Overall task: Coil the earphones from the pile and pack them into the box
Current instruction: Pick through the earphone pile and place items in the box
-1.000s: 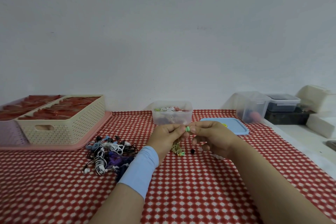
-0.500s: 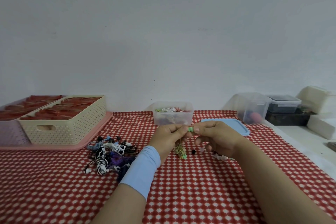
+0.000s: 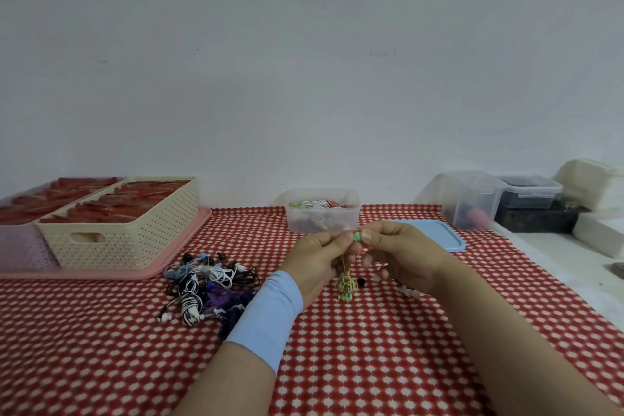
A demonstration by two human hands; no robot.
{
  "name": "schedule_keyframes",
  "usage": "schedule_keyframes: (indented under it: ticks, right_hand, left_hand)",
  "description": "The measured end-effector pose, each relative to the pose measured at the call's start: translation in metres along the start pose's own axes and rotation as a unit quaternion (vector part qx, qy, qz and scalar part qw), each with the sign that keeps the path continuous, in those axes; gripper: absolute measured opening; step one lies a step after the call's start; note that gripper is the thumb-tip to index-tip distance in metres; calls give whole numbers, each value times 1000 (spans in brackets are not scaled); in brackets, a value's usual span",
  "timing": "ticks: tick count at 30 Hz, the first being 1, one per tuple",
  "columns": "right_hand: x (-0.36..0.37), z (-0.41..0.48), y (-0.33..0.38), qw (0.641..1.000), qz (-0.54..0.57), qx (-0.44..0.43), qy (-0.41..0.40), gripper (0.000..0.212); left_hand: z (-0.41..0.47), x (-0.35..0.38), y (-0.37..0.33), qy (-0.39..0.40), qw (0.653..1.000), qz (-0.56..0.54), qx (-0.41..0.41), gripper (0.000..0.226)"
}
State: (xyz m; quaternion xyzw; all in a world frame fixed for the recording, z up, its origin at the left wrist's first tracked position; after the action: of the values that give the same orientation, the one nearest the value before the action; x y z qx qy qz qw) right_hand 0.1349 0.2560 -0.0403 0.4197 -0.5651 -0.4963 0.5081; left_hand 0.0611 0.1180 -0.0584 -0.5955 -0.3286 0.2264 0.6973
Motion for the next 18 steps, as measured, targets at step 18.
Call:
schedule_keyframes:
  ticks: [18]
  right_hand:
    - [2,1,1,997,-29,-45,-55,14]
  left_hand:
    - [5,-4,3,-37,999,-1,-15,16]
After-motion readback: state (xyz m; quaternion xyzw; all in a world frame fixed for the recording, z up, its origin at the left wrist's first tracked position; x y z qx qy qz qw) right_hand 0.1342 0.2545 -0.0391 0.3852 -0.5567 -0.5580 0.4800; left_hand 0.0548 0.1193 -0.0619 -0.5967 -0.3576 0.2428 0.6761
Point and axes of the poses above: each hand's wrist, its own z-axis towards the middle knuckle, its own x-axis out of the palm, y = z × x, the point moved 3 cm from there along z, towards the middle knuckle, and after that the axes turned 4 degrees about z, right-handed, at the moved point
